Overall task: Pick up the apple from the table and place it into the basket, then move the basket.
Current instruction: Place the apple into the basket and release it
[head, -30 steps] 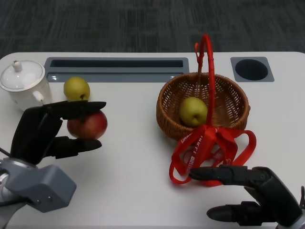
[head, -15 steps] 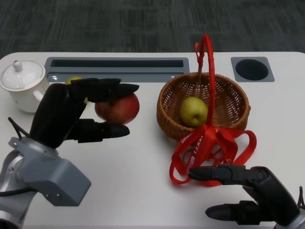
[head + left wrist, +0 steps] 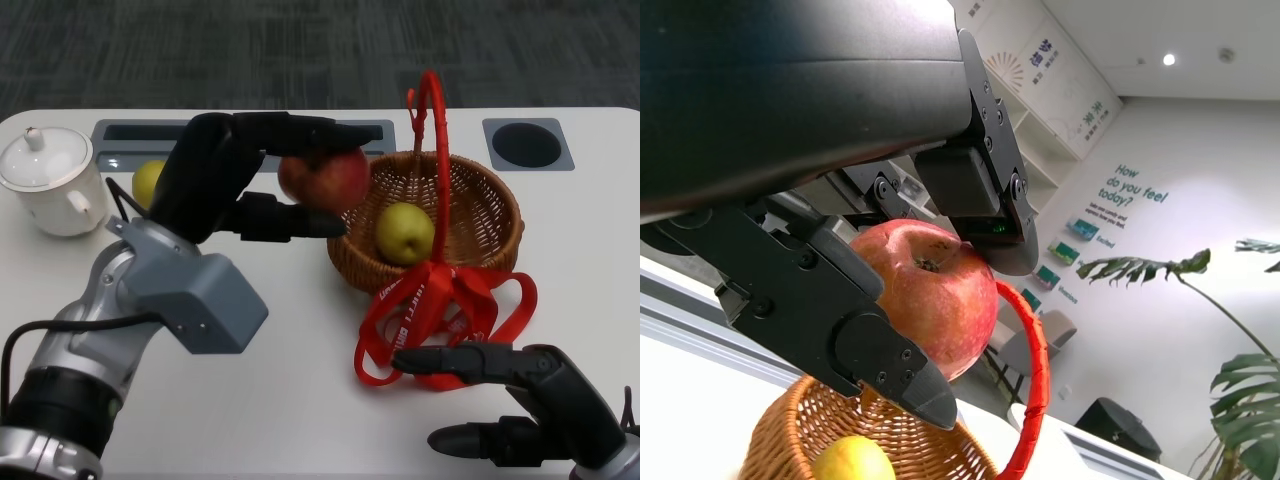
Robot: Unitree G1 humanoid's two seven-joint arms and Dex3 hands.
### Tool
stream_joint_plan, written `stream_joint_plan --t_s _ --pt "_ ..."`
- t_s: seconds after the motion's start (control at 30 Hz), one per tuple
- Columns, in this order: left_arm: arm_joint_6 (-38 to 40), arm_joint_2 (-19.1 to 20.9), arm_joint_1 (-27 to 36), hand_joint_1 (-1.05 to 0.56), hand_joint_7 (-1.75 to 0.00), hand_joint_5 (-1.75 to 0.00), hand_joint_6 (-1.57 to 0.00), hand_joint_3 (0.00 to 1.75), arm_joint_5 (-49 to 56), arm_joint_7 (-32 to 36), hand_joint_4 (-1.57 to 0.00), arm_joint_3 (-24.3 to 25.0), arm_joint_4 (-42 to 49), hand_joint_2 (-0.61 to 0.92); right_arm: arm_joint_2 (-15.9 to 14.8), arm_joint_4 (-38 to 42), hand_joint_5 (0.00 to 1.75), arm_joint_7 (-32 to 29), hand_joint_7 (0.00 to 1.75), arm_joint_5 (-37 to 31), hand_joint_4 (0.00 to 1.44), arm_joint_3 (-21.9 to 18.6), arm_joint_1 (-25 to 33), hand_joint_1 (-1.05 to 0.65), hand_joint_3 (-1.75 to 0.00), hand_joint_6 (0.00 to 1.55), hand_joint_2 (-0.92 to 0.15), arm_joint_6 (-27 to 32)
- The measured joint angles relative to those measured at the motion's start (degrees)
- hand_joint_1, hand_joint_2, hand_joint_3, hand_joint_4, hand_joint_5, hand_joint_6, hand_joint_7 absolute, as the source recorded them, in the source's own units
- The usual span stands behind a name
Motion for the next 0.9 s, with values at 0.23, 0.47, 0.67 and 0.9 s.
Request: stream_joint_plan --t_s 0.23,0.47,0.67,0.9 --pt "-1.44 -3.34 -5.4 -0.13 0.0 0.0 -1.13 0.01 2.77 1.68 -1.27 -2.32 9.14 0.79 0.22 -0.02 0.0 0.01 0.0 0.21 0.86 0.01 0.06 -0.52 0.0 0.78 -0.85 -0.31" --pt "-3.13 -6.48 -8.16 -0.17 0.0 -0.02 -1.13 0.01 4.65 3.87 -1.3 -4.33 19.11 0.81 0.18 -0.02 0.0 0.0 0.0 0.28 0.85 -0.03 0.2 -0.51 0.0 0.77 -0.86 -0.59" --pt "-3.18 -7.4 -11.47 -0.2 0.0 -0.02 -1.11 0.01 6.7 6.91 -1.31 -5.83 24.31 0.82 0.18 -0.03 0.0 0.0 0.0 0.41 0.85 -0.05 0.62 -0.51 0.0 0.77 -0.86 -0.64" --pt "-3.19 -8.02 -12.3 -0.21 0.0 -0.01 -1.09 0.0 7.29 8.73 -1.27 -6.71 28.34 0.82 0.0 -0.4 0.0 -0.51 0.0 0.08 0.85 -0.29 1.04 -0.5 0.0 0.76 -0.86 -0.65"
